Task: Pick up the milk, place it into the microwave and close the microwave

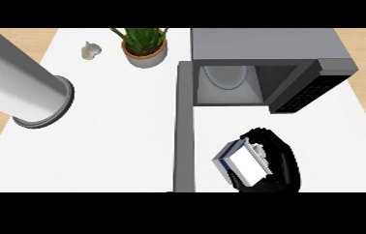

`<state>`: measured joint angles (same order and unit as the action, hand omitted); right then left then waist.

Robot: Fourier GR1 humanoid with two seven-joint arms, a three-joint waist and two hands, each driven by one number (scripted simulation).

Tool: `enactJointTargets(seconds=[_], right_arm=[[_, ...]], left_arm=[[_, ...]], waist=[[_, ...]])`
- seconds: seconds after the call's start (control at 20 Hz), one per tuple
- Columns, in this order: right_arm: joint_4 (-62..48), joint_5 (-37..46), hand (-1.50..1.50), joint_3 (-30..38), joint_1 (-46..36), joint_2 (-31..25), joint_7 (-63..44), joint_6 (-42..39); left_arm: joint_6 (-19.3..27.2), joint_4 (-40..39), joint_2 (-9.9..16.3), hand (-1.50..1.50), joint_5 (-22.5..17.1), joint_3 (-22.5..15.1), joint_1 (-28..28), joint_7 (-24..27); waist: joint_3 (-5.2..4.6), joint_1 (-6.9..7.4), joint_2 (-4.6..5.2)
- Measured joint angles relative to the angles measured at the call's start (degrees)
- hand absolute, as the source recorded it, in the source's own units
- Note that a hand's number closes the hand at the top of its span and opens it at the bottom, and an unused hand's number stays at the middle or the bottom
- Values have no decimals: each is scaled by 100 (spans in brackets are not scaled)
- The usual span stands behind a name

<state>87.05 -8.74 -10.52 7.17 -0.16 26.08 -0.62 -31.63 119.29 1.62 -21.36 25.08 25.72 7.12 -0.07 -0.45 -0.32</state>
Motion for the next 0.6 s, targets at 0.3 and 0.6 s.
enactJointTargets(seconds=[0.3,0.6], right_arm=[[924,39,150,-825,-51,12,-815,1189],[895,229,150,-1124,-727,-18,-1153,1998]], left_arm=[[-104,-73,116,-150,-192,231,-76,-98],[-319,-369,123,-150,-193,467,-133,78]], waist=[[5,47,18],[6,68,25]])
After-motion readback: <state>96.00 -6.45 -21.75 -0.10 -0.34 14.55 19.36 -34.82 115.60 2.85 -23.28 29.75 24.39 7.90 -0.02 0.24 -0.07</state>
